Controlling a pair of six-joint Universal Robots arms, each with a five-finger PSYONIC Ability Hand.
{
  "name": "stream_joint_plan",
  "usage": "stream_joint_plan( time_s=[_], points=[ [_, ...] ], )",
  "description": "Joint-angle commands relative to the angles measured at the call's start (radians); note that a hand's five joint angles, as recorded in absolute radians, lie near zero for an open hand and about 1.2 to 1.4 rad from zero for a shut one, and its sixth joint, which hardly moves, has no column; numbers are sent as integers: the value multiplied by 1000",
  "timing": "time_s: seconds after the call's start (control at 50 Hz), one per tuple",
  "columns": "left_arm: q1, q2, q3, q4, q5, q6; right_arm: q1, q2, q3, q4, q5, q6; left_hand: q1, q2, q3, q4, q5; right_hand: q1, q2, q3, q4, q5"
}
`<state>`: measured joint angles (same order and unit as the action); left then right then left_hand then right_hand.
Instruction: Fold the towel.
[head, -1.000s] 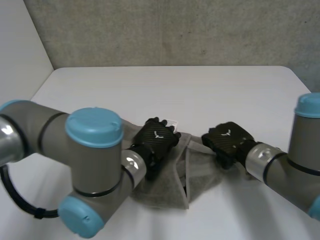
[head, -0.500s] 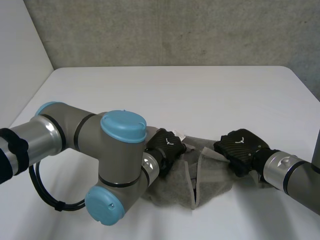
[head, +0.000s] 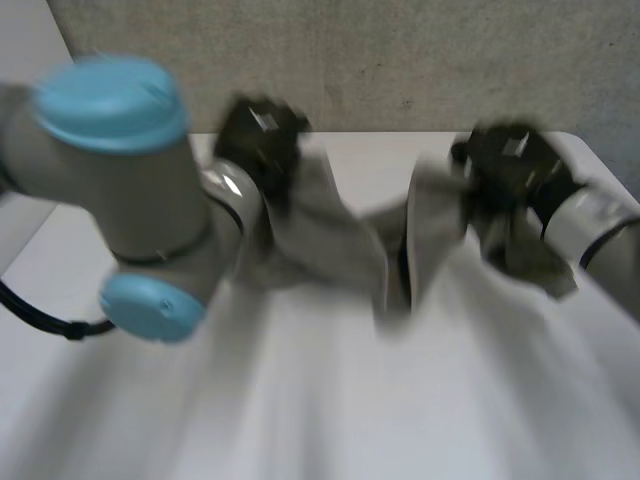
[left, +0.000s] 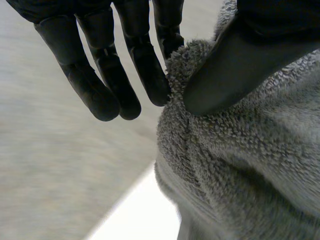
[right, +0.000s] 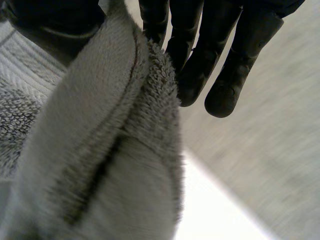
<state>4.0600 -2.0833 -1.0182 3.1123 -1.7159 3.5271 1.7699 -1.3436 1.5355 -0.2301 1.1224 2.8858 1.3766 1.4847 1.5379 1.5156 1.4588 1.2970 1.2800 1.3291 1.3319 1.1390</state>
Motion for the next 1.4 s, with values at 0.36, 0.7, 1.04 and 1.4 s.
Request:
stream_joint_plan(
  time_s=[0.36,0.7,1.04,1.4],
  points=[
    [99,149,-534,72,-87,-251,-93,146,-110,321,-245,-65,20,-88,-142,-119,-237,99,116,67,64,83],
    [-15,338,-654,52,-62,-151,-101,120,9,379,-190,-312,-1125,-1233,-1286,-1264,-1382,-960,-943,-992,-994,-976],
    [28,183,-482,54,203,153,-93,-187,408,176,-289,-642,-1137,-1245,-1298,-1276,-1393,-954,-937,-986,-989,-970],
    [92,-149,-209,-47,205,455,-101,-195,572,95,-303,-893,-1081,-1189,-1242,-1220,-1338,-913,-896,-945,-947,-929]
  ],
)
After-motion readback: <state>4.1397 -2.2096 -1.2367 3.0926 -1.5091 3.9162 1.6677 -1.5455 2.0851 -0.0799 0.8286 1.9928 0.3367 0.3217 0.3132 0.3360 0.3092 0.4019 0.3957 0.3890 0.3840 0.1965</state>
